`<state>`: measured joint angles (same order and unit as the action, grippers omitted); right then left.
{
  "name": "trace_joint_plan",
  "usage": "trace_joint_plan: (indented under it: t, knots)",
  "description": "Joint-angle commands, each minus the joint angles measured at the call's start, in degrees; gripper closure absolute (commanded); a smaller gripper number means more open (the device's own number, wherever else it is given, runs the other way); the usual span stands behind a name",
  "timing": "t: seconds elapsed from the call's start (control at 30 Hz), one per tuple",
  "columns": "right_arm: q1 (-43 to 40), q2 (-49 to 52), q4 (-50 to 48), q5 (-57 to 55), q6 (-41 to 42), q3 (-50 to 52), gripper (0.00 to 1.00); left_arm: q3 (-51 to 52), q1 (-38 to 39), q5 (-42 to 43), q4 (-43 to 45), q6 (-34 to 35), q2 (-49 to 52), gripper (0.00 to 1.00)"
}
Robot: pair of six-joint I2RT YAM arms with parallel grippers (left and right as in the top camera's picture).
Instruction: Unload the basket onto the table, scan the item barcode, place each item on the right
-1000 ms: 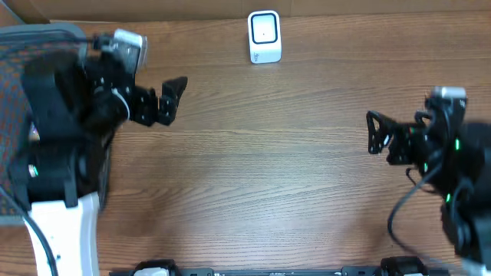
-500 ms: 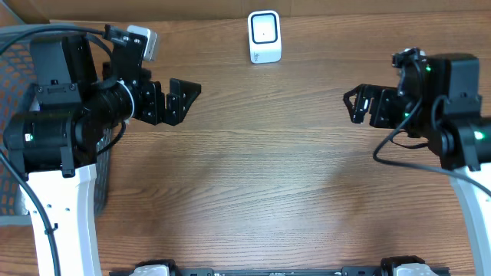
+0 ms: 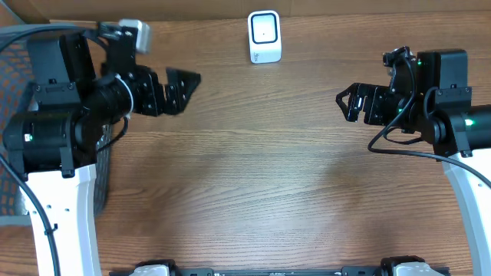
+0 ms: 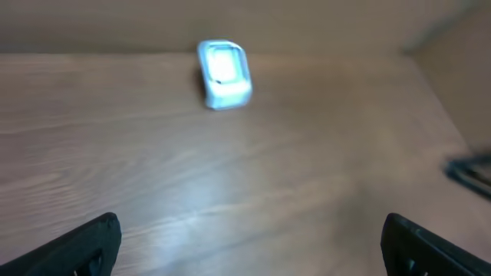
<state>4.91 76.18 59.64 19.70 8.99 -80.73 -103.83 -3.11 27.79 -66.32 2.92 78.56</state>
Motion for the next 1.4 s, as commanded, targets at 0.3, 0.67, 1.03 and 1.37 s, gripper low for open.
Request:
trace_joint_plan:
  t: [0.3, 0.67, 1.03, 1.37]
  knots:
    - [0.2, -0.4, 0.1, 0.5, 0.0, -1.4, 0.0, -26.8, -17.7, -35.8, -19.2, 19.4, 10.3, 0.0]
    - [0.2, -0.4, 0.7, 0.5, 0.0, -1.4, 0.0, -25.2, -36.0, -33.9, -24.1, 24.3, 22.9, 0.12]
    - [0.2, -0.4, 0.5, 0.5, 0.0, -1.4, 0.0, -4.6, -37.5, -32.7, -15.3, 26.5, 23.4, 0.11]
    - [0.2, -0.4, 0.5, 0.5, -0.2, -1.4, 0.0, 15.0, -37.9, -34.5, -3.4, 45.0, 23.4, 0.14]
